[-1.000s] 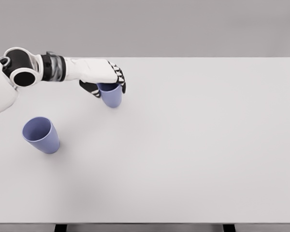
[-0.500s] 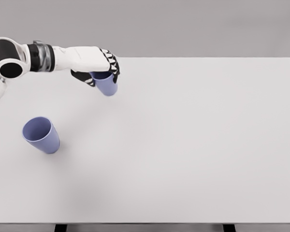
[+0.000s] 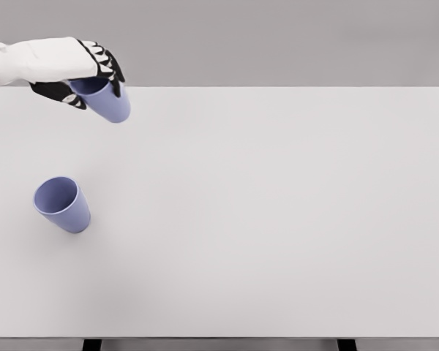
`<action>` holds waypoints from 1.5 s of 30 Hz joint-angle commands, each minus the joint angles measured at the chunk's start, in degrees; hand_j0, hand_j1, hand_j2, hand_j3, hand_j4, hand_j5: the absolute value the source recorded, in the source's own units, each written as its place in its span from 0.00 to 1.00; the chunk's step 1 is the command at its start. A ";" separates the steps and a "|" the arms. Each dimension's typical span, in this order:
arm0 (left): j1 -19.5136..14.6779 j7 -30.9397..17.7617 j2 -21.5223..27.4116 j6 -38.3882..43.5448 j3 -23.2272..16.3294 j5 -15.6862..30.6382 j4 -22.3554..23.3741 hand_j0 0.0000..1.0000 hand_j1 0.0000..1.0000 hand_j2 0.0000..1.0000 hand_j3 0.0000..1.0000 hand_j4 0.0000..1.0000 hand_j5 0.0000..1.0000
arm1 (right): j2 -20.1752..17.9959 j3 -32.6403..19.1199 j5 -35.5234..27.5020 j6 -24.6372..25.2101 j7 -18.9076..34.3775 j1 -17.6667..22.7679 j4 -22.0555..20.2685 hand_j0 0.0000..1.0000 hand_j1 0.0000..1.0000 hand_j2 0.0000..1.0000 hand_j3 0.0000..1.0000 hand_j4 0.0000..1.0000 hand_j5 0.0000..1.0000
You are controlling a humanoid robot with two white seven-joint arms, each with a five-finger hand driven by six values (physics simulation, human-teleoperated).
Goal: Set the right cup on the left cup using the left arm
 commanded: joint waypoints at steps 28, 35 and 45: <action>4.75 0.06 24.82 0.21 0.16 10.29 -17.79 0.62 0.62 0.62 0.62 0.62 0.62 | -0.01 -0.01 -0.04 -0.02 0.00 0.00 0.00 1.00 1.00 1.00 1.00 1.00 1.00; 7.21 0.06 27.98 0.21 0.07 11.61 -19.55 0.62 0.62 0.62 0.62 0.62 0.62 | -0.01 -0.01 -0.04 -0.02 0.00 0.00 0.00 1.00 1.00 1.00 1.00 1.00 1.00; 7.65 0.06 30.35 0.21 0.07 14.07 -21.66 0.62 0.62 0.62 0.62 0.62 0.62 | -0.01 -0.01 -0.04 -0.02 0.00 0.00 0.00 1.00 1.00 1.00 1.00 1.00 1.00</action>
